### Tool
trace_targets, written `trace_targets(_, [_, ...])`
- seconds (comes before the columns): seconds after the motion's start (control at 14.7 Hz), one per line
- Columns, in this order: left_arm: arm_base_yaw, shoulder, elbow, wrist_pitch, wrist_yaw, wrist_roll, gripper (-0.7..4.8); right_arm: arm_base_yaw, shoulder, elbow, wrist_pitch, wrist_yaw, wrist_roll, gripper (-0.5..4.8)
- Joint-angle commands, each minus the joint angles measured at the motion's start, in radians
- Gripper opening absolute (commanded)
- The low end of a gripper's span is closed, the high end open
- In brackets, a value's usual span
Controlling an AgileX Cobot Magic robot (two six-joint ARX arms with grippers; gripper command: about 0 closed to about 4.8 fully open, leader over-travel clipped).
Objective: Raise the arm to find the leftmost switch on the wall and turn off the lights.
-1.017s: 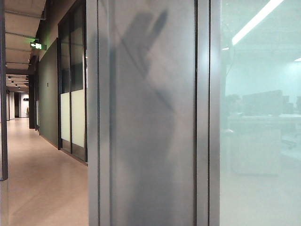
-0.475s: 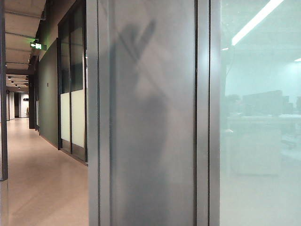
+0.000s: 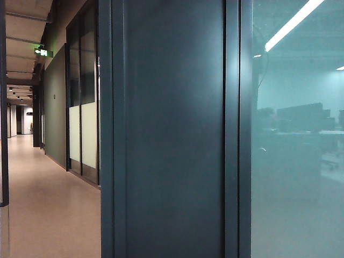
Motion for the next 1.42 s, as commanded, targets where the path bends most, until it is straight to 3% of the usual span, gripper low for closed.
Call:
trace_targets(0.07, [0.018, 0.009, 0.003, -0.038, -0.022, 0.001, -0.06, 0.001, -0.004, 0.004, 0.011, 0.007, 0.004, -0.01])
trace_targets(0.34, [0.020, -0.025, 0.003, -0.071, 0.085, 0.001, -0.06, 0.001, -0.004, 0.004, 0.017, 0.018, 0.003, -0.01])
trace_targets(0.47, [0.020, -0.100, 0.002, -0.241, 0.089, 0.028, -0.06, 0.000, -0.004, 0.004, 0.018, 0.074, 0.003, -0.01])
trace_targets(0.75, [0.020, -0.260, 0.001, -0.593, 0.087, 0.270, -0.06, -0.004, -0.007, 0.004, 0.023, 0.102, -0.002, -0.01])
trace_targets(0.95, [0.020, -0.380, -0.001, -0.852, 0.064, 0.322, -0.05, -0.004, -0.031, 0.004, 0.011, 0.126, -0.002, -0.01])
trace_targets(1.02, [0.020, -0.420, -0.007, -0.909, 0.064, 0.363, -0.06, -0.004, -0.042, 0.004, 0.010, 0.141, -0.005, -0.01])
trace_targets(1.22, [0.020, -0.573, -0.078, -0.995, 0.064, 0.371, -0.06, -0.005, -0.088, 0.004, -0.034, 0.143, -0.030, -0.01])
trace_targets(1.42, [0.020, -0.755, -0.193, -1.087, 0.006, 0.394, -0.06, -0.005, -0.148, 0.004, -0.188, 0.209, -0.126, -0.01])
